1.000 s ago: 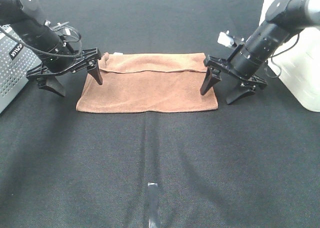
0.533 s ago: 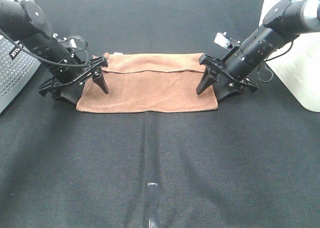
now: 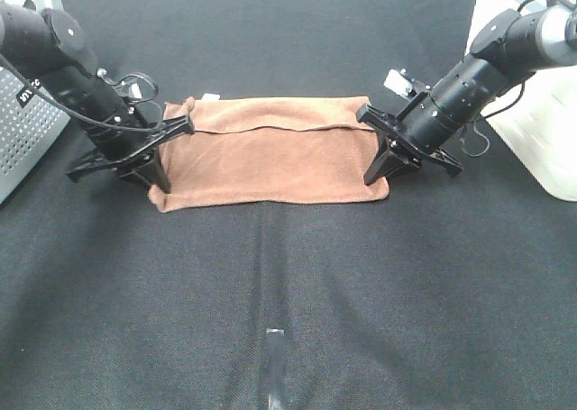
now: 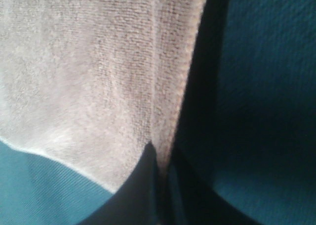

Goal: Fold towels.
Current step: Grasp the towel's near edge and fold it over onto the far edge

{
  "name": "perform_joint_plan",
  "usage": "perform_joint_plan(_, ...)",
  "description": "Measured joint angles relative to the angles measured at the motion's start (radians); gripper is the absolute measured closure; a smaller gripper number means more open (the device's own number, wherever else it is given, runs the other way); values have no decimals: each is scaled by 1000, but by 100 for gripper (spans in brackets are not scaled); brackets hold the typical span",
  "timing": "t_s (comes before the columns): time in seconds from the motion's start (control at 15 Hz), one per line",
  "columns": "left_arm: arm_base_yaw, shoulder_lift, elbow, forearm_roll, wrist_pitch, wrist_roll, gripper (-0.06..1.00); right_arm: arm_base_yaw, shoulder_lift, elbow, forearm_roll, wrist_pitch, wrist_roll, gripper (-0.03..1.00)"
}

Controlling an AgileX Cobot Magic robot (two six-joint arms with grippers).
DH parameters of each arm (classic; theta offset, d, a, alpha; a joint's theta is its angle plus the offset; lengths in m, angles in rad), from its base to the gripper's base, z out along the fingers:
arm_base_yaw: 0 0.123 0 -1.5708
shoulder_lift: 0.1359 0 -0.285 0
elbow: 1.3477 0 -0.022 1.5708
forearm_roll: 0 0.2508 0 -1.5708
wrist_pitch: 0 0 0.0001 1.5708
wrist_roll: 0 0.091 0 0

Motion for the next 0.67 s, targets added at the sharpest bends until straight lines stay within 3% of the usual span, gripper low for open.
perform_joint_plan(0.2,-1,-49,2,69,88,6,93,0,-43,3,-6,73,18,97)
perform_joint_plan(0.33,-1,-90,52,70,133,31,93,0,-90,75,-10,101,27,97)
perform_joint_plan(0.67,-2,-243,347,38,52,82,93,0,-225,377,-11,16,-11,97)
